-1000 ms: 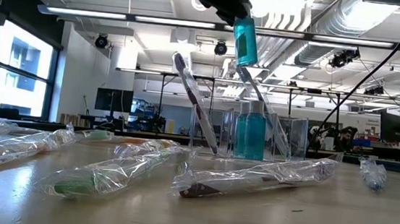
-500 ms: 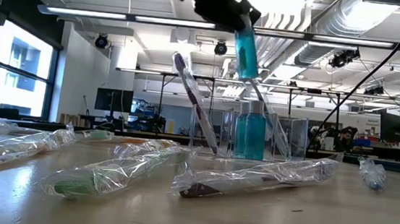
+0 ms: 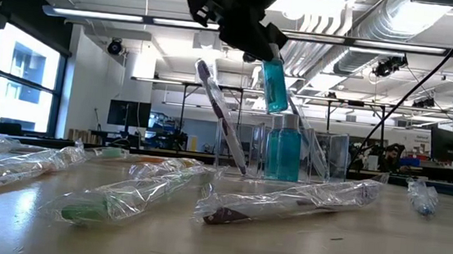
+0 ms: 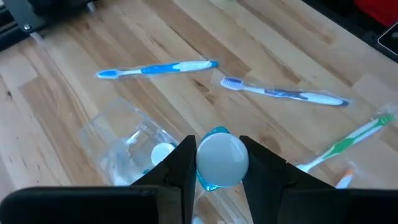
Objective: Pick & Place toothbrushing station
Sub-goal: Put the blue mouthwash into the wire organizer
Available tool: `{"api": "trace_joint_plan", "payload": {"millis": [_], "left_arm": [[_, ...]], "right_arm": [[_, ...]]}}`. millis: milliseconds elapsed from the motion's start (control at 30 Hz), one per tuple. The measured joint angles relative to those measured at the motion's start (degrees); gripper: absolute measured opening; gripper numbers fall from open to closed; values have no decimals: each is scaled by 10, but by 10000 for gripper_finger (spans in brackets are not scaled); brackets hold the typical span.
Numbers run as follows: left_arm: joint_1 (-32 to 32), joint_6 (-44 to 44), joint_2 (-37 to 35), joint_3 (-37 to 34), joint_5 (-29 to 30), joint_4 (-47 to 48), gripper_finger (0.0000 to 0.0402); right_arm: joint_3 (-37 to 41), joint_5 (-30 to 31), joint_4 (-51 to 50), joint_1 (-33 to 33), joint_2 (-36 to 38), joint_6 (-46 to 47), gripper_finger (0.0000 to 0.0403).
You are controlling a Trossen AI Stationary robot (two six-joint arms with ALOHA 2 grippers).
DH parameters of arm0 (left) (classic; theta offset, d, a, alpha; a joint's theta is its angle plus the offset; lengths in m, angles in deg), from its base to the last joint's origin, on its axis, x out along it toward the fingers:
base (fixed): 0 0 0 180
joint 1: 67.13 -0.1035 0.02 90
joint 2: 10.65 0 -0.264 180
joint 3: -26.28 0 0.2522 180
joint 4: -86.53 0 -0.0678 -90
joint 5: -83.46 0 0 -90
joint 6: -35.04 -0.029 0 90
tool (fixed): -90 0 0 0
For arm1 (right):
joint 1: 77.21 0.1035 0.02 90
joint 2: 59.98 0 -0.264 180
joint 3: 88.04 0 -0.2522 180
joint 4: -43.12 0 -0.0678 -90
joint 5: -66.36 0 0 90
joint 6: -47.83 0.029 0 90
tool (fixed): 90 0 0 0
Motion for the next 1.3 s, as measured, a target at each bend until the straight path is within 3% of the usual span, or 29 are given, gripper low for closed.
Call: {"api": "trace_joint_plan", "payload": {"millis": [667, 1300], "left_arm": [[-36, -15, -1, -28, -26, -38, 93], [-34, -17, 0, -46, -3, -49, 93]], "right_arm": [[0, 0, 13, 0, 0, -2, 109], [0, 0, 20, -2, 0, -2, 109]]}}
